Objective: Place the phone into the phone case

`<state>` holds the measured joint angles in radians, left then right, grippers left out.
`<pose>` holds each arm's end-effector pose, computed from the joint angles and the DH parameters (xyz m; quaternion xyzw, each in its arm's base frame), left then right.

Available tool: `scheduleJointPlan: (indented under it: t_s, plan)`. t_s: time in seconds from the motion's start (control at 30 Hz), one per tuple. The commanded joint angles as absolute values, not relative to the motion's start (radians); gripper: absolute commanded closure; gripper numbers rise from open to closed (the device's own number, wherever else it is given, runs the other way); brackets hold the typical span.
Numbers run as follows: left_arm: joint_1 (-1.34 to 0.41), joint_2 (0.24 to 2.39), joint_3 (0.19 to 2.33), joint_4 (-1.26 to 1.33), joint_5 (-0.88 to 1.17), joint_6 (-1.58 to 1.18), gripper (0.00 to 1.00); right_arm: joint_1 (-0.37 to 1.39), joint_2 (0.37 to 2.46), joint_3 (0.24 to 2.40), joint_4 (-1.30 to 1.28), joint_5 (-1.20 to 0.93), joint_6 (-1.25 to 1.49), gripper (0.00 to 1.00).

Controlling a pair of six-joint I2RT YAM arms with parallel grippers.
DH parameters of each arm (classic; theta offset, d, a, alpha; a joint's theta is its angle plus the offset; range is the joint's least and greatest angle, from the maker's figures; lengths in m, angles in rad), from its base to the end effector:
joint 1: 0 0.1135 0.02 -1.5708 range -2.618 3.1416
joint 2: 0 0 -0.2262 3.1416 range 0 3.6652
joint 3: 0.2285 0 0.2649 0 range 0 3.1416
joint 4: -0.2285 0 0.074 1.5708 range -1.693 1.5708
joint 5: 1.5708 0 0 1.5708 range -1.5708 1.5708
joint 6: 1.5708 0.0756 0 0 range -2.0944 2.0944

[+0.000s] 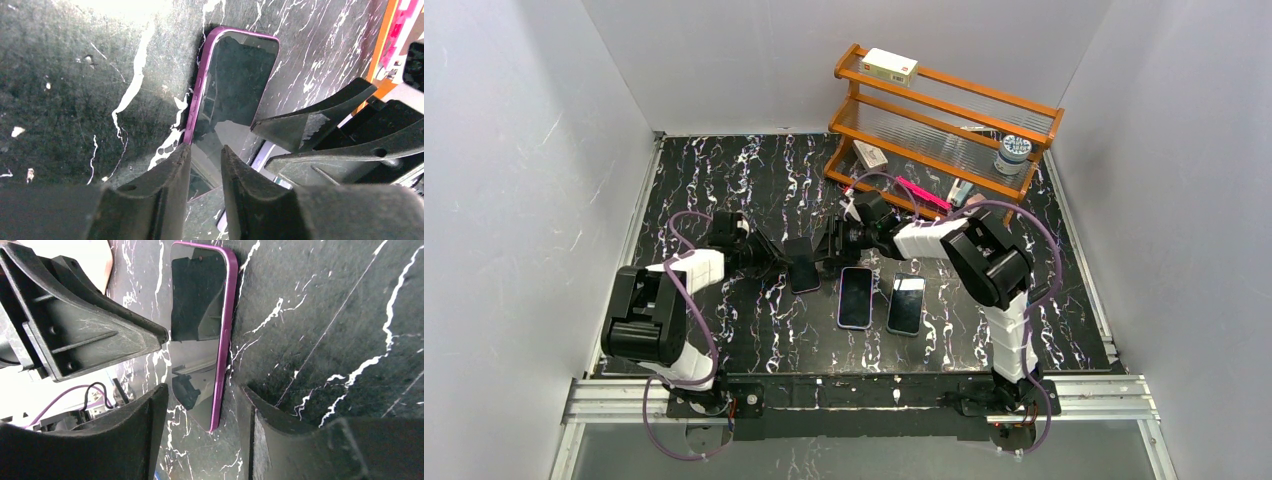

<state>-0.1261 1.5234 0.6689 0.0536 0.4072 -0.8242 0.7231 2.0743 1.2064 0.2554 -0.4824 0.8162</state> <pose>0.3174 -0.0704 0.0813 -0.2391 0.8789 -0.3349 0.2413 0.3195 0.3287 0.0725 -0.0699 0.8659 0.4638 0.1740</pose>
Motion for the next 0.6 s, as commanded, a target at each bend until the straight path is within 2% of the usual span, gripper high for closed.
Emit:
scheduleJointPlan:
  t_s: [0.0, 0.23, 0.4, 0.57]
  plan:
    - [-0.119, 1.559, 0.685, 0.081, 0.420, -0.798, 0.76, 0.730, 2.106, 1.231, 0.301, -0.449, 0.799, 0.40]
    - [-0.118, 1.599, 0.696, 0.011, 0.402, -0.742, 0.82, 0.752, 2.153, 1.260, 0.312, -0.463, 0.799, 0.41]
    - [-0.115, 1.651, 0.707, -0.027, 0.461, -0.726, 0.82, 0.772, 2.167, 1.315, 0.274, -0.438, 0.785, 0.37]
    - [-0.091, 1.664, 0.682, -0.023, 0.481, -0.741, 0.79, 0.772, 2.197, 1.338, 0.291, -0.492, 0.800, 0.40]
